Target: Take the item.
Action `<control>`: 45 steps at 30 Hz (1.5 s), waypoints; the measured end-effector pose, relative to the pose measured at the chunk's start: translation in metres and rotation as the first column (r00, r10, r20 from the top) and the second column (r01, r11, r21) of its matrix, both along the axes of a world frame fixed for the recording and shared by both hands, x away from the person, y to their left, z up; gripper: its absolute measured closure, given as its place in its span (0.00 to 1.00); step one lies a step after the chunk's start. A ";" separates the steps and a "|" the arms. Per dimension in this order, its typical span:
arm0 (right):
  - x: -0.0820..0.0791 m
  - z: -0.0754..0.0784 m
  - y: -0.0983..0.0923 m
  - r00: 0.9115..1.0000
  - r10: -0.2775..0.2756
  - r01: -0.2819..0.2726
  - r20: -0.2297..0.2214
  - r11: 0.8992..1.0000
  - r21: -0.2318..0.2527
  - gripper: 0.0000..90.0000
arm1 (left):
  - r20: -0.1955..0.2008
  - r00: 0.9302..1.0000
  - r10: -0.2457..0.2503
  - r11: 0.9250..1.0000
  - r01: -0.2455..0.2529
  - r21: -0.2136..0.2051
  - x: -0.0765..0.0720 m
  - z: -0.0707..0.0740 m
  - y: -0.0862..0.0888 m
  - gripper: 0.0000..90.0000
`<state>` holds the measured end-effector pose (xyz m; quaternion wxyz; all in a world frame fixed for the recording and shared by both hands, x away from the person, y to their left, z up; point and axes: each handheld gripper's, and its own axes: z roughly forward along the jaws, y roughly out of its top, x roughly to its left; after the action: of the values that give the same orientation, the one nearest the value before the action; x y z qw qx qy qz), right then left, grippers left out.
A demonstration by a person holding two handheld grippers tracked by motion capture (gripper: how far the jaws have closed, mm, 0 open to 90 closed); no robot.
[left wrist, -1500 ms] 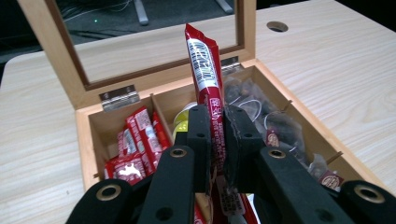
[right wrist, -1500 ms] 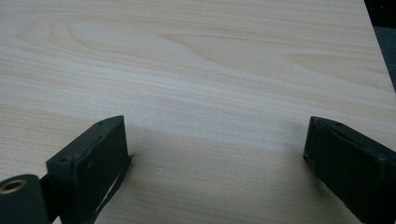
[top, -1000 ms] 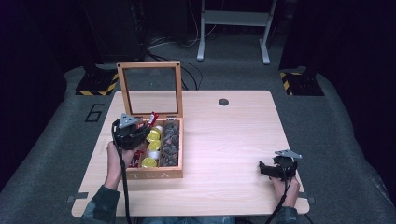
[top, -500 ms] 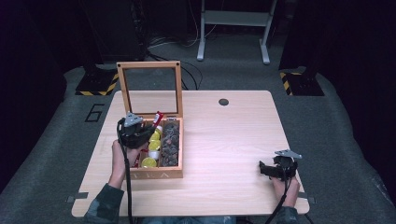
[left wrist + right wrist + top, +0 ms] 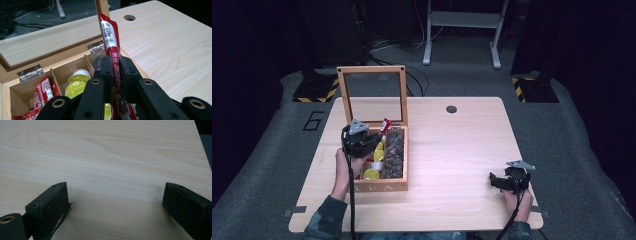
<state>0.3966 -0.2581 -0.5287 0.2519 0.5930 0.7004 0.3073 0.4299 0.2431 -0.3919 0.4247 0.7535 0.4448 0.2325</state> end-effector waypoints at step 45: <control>0.000 0.000 0.000 1.000 0.003 -0.003 0.000 1.000 -0.002 0.07 | -0.018 0.994 -0.107 0.994 0.107 0.011 0.009 -0.011 -0.059 0.90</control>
<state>0.3965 -0.2585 -0.5287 0.2521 0.5915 0.7017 0.3068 0.4391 0.1838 -0.4029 0.4282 0.7807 0.4060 0.2057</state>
